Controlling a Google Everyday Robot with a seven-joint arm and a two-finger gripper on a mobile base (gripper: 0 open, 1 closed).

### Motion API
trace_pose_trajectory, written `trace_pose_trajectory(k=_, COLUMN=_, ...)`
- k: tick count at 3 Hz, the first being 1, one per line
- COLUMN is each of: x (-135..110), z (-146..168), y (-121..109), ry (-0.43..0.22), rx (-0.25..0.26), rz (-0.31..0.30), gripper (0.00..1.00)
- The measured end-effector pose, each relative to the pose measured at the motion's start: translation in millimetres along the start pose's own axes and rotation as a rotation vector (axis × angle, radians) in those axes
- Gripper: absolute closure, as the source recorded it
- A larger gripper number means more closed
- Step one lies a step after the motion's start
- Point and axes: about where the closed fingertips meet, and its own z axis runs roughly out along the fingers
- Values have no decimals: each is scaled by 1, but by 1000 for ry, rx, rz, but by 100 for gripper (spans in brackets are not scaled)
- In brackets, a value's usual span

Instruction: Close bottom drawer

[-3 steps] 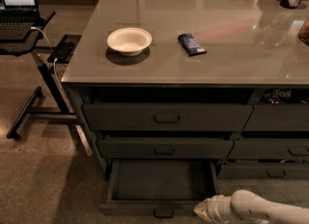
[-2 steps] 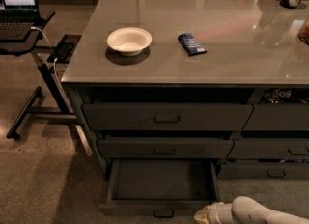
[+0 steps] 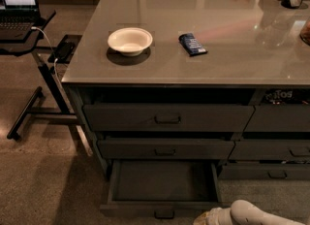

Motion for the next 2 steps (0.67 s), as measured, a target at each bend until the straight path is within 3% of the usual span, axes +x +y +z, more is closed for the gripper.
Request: trace_pose_trajectory(k=2, x=0, z=0, y=0, ry=0, rx=0, rz=0, gripper=42)
